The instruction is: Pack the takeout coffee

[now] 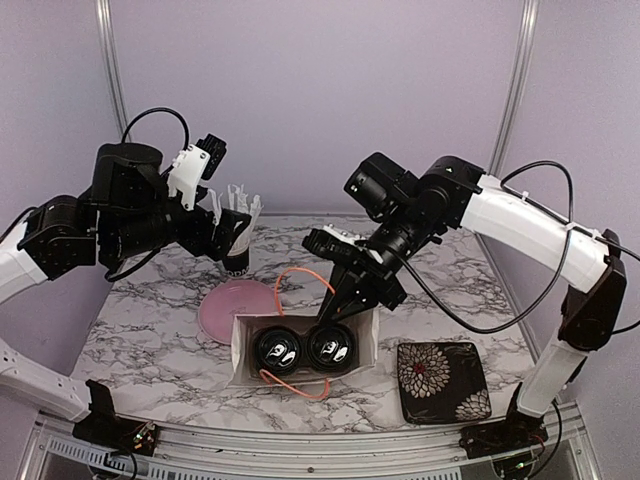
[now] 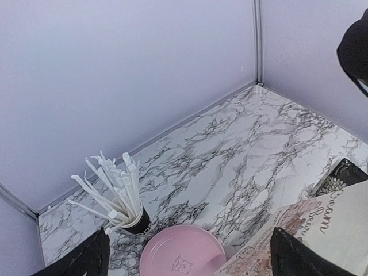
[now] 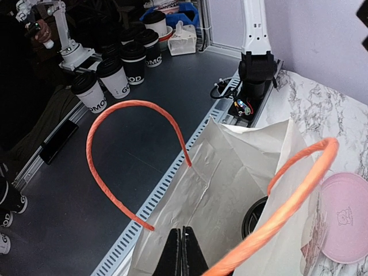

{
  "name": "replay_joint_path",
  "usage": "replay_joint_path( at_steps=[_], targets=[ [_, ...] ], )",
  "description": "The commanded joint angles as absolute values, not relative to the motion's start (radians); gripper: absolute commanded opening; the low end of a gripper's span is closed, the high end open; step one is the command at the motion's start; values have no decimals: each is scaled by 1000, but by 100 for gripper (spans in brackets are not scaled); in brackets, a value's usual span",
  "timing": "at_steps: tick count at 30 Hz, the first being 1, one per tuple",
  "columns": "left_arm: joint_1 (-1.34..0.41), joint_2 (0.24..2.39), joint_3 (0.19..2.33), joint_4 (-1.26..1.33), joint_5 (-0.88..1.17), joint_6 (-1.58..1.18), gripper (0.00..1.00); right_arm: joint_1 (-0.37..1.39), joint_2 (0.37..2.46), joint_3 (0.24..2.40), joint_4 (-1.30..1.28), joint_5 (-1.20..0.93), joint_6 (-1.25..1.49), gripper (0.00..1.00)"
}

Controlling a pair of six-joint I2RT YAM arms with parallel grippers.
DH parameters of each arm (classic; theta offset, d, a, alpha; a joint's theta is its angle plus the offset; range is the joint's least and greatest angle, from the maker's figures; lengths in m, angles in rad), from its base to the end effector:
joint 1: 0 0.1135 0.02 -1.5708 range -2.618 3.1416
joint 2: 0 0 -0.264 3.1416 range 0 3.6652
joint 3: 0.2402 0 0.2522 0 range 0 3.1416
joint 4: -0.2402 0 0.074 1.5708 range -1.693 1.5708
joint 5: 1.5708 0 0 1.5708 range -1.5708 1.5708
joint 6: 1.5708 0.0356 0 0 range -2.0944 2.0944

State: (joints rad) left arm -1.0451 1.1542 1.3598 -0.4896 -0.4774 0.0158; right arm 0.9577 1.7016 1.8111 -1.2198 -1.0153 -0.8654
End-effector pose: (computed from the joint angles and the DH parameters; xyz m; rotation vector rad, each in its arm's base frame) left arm 0.1356 -0.2012 0.4341 0.6280 1.7205 -0.2834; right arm 0.1666 0.2894 0.3785 -2.0954 1.2266 1.3639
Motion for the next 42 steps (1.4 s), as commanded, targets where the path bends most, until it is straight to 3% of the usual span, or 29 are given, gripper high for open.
replay_joint_path(
  at_steps=[1,12,31,42],
  targets=[
    [-1008,1141,1336,-424,-552,15,98,984,1704,1809,-1252,-1042,-885,0],
    [-918,1135,1245,-388,-502,-67,99,995,1730,1803,-1270,-1076,-897,0],
    [-827,1200,1156,-269,-344,-39,99,1295,1779,1711,-1272,-965,-850,0],
    [-827,1147,1135,-259,-343,-81,99,1230,1763,1841,-1304,-928,-844,0]
  ],
)
